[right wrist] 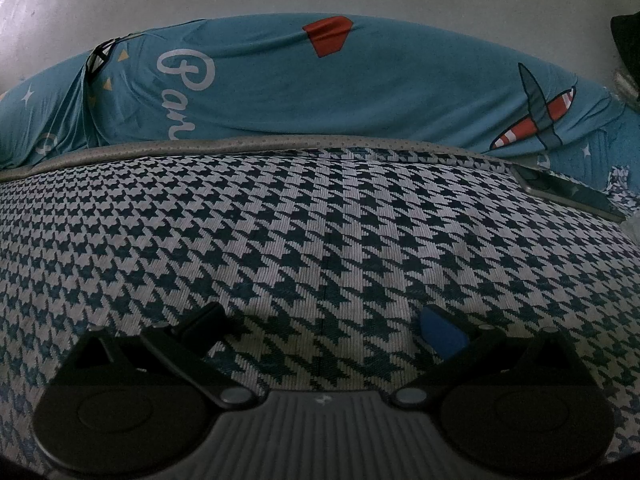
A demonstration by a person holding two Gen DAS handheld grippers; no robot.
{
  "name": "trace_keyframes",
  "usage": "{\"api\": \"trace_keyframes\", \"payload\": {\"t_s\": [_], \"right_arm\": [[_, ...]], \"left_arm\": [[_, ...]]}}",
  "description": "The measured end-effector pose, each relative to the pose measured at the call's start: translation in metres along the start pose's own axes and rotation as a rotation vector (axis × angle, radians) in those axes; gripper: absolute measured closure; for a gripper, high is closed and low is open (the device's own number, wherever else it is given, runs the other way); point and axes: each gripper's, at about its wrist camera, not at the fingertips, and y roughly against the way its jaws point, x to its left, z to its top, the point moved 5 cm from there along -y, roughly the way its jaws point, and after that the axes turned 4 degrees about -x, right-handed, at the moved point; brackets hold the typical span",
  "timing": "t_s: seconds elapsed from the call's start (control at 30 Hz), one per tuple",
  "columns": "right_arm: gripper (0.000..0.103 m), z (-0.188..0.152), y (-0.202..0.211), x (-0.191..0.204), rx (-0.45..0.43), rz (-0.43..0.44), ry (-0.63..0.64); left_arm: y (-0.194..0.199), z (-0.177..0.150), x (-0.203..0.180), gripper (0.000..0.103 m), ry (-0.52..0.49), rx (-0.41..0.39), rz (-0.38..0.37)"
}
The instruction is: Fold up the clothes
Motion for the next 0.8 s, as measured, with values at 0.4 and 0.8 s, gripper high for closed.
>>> {"api": "trace_keyframes", "payload": {"t_s": [0.4,0.8], "right_arm": [[0.0,0.0,0.0,0.0,0.0,0.0,0.0],[0.0,-0.004,-0.004,0.0,0.0,-0.001,0.002]], "left_arm": [[0.005,-0.009,0.004,0.0,0.0,-0.019,-0.022],[-0.001,-0.009,0.002,0.0,0.004,-0.009,-0.047]]}}
